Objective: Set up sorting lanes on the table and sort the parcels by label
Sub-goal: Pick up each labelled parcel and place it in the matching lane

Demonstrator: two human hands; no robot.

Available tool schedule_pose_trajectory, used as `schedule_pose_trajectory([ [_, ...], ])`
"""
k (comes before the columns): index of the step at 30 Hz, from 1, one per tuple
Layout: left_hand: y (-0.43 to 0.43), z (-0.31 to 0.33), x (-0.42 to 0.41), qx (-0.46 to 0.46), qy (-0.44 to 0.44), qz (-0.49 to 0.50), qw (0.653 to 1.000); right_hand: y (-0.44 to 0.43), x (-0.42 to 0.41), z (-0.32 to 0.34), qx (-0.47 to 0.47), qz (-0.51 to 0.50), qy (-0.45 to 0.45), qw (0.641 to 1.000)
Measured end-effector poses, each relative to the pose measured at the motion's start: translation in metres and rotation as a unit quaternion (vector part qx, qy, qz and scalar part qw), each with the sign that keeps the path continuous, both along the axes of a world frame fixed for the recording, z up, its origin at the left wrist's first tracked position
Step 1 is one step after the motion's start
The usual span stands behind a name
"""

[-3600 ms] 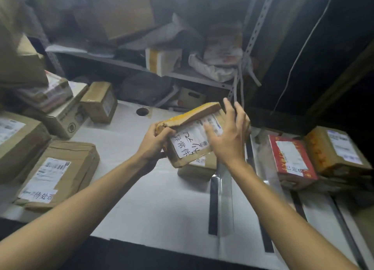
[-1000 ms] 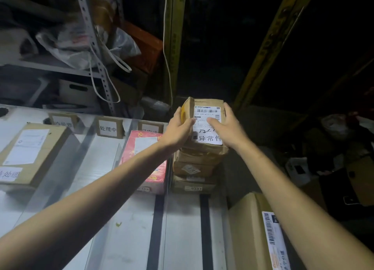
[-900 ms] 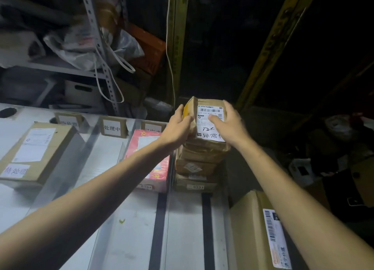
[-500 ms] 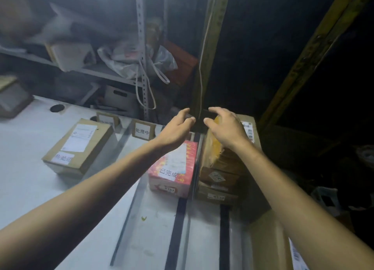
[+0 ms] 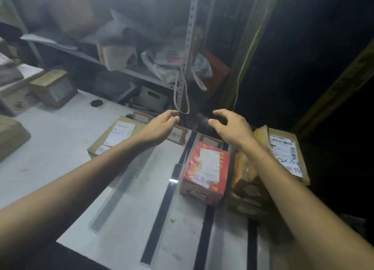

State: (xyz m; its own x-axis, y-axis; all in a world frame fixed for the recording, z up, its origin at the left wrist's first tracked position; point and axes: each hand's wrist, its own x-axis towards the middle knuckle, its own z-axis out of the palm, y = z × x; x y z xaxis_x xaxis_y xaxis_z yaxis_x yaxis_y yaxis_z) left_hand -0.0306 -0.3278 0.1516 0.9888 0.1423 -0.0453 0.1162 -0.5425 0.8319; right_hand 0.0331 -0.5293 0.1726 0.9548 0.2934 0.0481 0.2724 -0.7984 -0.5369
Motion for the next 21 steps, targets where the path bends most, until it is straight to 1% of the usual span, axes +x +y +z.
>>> schedule_pose_trajectory([
  [3,0.056,0.002,-0.017,0.01,-0.002,0.034,0.999,0.068,-0.009,-0.004,0.004,0.074,0.021,0.997],
  [7,0.143,0.004,-0.055,0.05,0.006,0.077,0.996,0.165,-0.024,-0.005,0.001,0.165,0.03,0.986],
  [12,0.262,0.005,-0.137,0.101,0.027,0.179,0.978,0.305,-0.066,-0.003,-0.013,0.273,0.008,0.962],
  [16,0.339,0.004,-0.2,0.126,0.05,0.235,0.963,0.401,-0.106,-0.002,-0.004,0.348,0.008,0.937],
  [18,0.369,0.003,-0.224,0.126,0.056,0.263,0.955,0.439,-0.124,-0.005,0.004,0.381,0.015,0.925],
  [21,0.403,-0.001,-0.252,0.1,0.054,0.305,0.946,0.488,-0.142,-0.011,0.002,0.421,0.021,0.907],
])
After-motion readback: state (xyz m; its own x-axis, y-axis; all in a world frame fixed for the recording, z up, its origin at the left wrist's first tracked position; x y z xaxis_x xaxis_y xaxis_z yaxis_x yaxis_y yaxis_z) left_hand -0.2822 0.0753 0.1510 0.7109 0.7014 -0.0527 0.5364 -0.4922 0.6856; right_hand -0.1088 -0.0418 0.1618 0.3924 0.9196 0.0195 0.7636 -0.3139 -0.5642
